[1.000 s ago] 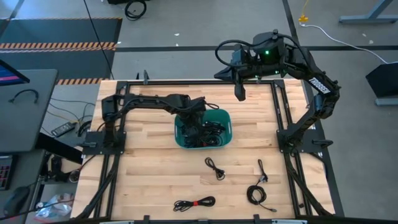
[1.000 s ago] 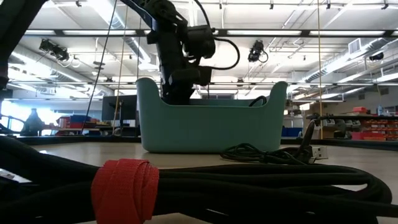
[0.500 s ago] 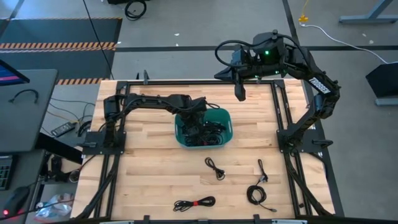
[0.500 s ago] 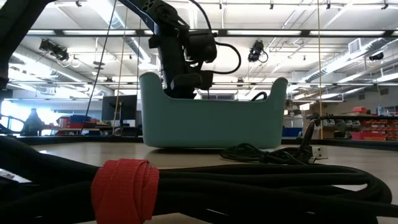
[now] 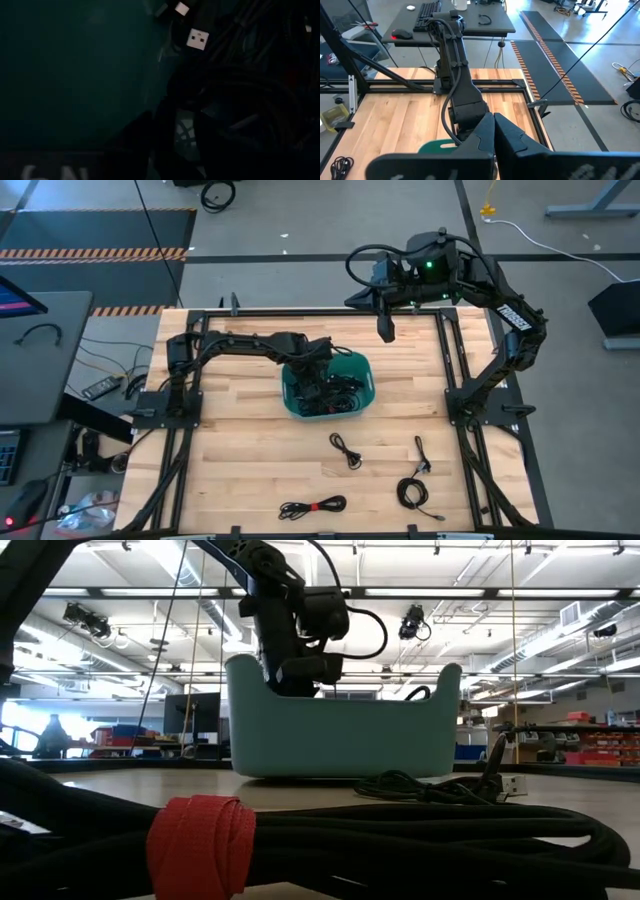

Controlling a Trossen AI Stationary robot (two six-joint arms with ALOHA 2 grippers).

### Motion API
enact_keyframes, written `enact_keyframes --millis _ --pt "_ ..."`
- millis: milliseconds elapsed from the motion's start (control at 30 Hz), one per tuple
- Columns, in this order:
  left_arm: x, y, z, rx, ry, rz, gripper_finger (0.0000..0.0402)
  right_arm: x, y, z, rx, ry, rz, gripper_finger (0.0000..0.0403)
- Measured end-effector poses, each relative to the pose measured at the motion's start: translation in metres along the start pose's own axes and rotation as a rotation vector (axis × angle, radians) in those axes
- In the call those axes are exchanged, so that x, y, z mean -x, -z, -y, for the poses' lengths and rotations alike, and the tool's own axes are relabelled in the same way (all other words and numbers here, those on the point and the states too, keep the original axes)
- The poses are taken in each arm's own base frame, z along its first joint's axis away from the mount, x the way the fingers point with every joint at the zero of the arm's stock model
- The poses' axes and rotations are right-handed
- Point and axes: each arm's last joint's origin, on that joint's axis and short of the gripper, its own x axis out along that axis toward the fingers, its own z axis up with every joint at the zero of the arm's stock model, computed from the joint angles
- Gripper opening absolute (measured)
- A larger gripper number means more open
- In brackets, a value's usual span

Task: Pick and place USB-C Cables
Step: Put the black charger cable into the green bin

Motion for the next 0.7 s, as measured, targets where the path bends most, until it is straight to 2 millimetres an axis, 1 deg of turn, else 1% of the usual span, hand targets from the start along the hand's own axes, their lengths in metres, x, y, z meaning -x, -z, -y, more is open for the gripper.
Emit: enact_keyframes --millis 133,267,367,467,600,700 --pt "0.007 -0.004 0.002 0.031 0.014 0.008 0.0188 0.000 0.000 0.000 0.000 0.000 0.000 0.0003" --pt "0.028 -0.015 0.004 0.024 0.019 0.071 0.0205 0.000 0.000 0.000 0.000 0.000 -0.003 0.0003" --pt "0.046 -0.022 0.008 0.014 0.021 0.106 0.0206 0.000 0.001 0.000 -0.001 -0.001 -0.009 0.0003" --pt "0.065 -0.030 0.015 -0.009 0.026 0.133 0.0203 0.000 0.001 0.000 -0.002 -0.002 -0.015 0.0003" --pt "0.088 -0.035 0.028 -0.062 0.035 0.141 0.0199 0.000 0.002 0.000 -0.003 -0.003 -0.021 0.0004" --pt "0.104 -0.036 0.038 -0.099 0.038 0.127 0.0199 0.000 0.003 0.000 -0.005 -0.004 -0.034 0.0004"
